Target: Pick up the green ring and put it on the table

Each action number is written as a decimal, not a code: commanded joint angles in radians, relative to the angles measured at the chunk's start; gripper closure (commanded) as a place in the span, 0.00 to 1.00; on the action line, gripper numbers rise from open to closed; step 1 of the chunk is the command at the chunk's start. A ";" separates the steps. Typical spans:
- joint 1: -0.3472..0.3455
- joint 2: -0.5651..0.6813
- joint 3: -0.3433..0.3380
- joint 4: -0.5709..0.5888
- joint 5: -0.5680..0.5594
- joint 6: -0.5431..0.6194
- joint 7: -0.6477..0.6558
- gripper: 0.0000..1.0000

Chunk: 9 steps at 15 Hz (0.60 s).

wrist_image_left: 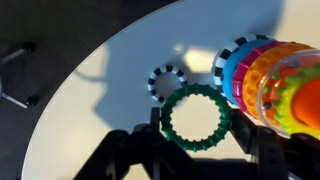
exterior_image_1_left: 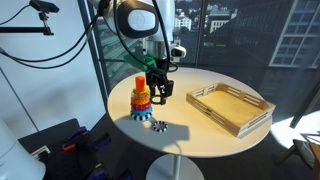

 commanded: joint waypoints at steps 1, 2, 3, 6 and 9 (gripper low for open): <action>-0.008 0.052 -0.001 0.036 -0.021 0.038 0.026 0.55; -0.008 0.065 -0.002 0.040 -0.027 0.055 0.032 0.55; -0.008 0.076 -0.003 0.042 -0.025 0.068 0.033 0.55; -0.010 0.115 -0.008 0.054 -0.030 0.099 0.041 0.55; -0.011 0.147 -0.013 0.064 -0.030 0.116 0.042 0.55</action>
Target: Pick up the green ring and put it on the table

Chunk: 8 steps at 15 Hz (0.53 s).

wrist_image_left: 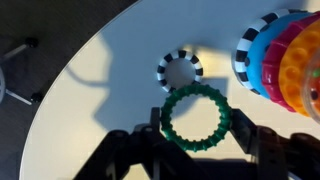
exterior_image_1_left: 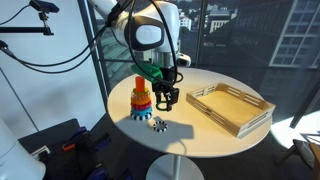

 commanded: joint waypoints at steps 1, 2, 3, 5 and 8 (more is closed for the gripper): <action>-0.010 0.048 -0.003 0.035 -0.024 0.016 0.031 0.55; -0.011 0.056 -0.004 0.037 -0.026 0.017 0.033 0.55; -0.011 0.064 -0.005 0.039 -0.026 0.016 0.036 0.55; -0.011 0.080 -0.006 0.043 -0.029 0.018 0.037 0.55; -0.010 0.097 -0.010 0.047 -0.039 0.019 0.046 0.55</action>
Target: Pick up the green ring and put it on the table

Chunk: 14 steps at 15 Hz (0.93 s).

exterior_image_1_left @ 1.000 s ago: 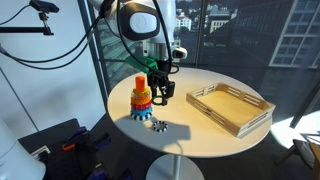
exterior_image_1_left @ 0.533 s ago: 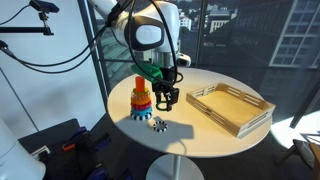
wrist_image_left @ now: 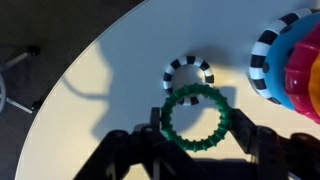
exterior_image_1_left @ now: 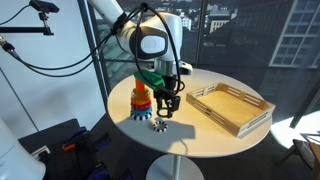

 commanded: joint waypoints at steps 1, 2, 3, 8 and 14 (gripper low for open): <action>-0.003 0.029 -0.005 0.026 -0.039 0.006 0.045 0.55; -0.003 0.032 -0.006 0.027 -0.044 0.005 0.051 0.55; -0.003 0.035 -0.007 0.027 -0.048 0.004 0.054 0.55; -0.001 0.038 -0.008 0.028 -0.059 0.001 0.061 0.01; -0.003 0.009 0.003 0.025 -0.041 -0.036 0.029 0.00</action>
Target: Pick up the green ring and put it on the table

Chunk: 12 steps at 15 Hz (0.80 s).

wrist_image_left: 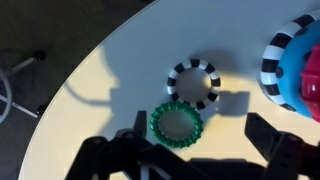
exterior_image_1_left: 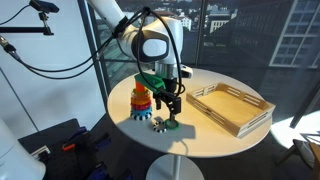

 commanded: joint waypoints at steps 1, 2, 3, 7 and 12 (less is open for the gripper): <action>-0.004 -0.026 0.013 0.016 0.000 -0.049 -0.011 0.00; -0.004 -0.033 0.016 0.017 0.003 -0.059 -0.017 0.00; -0.004 -0.045 0.020 0.017 0.005 -0.077 -0.026 0.00; 0.000 -0.098 0.032 0.017 0.008 -0.123 -0.037 0.00; 0.012 -0.179 0.042 0.006 0.001 -0.143 -0.030 0.00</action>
